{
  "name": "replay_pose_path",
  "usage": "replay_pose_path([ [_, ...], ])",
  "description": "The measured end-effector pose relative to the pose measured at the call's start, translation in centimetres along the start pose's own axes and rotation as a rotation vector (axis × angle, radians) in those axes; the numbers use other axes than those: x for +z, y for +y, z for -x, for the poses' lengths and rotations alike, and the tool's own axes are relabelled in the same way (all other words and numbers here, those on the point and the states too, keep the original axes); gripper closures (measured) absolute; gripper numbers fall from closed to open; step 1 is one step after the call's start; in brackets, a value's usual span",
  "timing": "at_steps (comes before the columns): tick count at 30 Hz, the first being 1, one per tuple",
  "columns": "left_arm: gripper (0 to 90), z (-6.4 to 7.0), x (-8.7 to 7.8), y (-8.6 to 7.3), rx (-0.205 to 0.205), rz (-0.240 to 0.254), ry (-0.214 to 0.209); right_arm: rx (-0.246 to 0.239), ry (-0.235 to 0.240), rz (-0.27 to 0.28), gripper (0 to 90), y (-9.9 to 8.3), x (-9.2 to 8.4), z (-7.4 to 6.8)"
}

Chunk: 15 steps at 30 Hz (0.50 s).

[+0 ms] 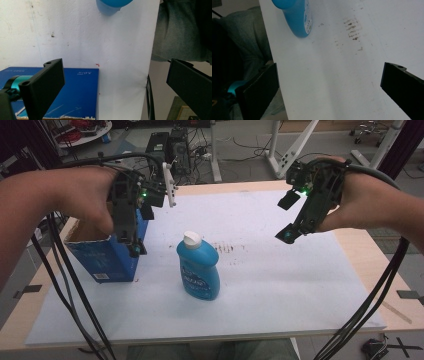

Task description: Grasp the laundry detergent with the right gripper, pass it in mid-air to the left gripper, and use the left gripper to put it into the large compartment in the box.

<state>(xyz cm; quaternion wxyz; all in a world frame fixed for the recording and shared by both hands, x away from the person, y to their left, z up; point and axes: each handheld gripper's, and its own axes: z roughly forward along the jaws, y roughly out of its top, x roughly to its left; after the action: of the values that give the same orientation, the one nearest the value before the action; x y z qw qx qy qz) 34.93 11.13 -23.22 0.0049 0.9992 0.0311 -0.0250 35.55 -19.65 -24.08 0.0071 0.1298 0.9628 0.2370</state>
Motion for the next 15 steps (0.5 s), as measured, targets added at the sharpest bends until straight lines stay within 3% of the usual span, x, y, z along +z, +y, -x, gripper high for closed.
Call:
replay_pose_path([
  [4, 1.7, 0.0, 0.0, -0.1, 0.001, 0.004, 0.001, 0.031, 0.009, 0.031, 0.9, -0.3, 0.8, -0.2],
  [15, 1.7, 0.0, 0.0, -0.2, -0.001, 0.007, 0.001, 0.059, 0.047, 0.123, 0.9, -1.3, 3.9, -0.7],
])
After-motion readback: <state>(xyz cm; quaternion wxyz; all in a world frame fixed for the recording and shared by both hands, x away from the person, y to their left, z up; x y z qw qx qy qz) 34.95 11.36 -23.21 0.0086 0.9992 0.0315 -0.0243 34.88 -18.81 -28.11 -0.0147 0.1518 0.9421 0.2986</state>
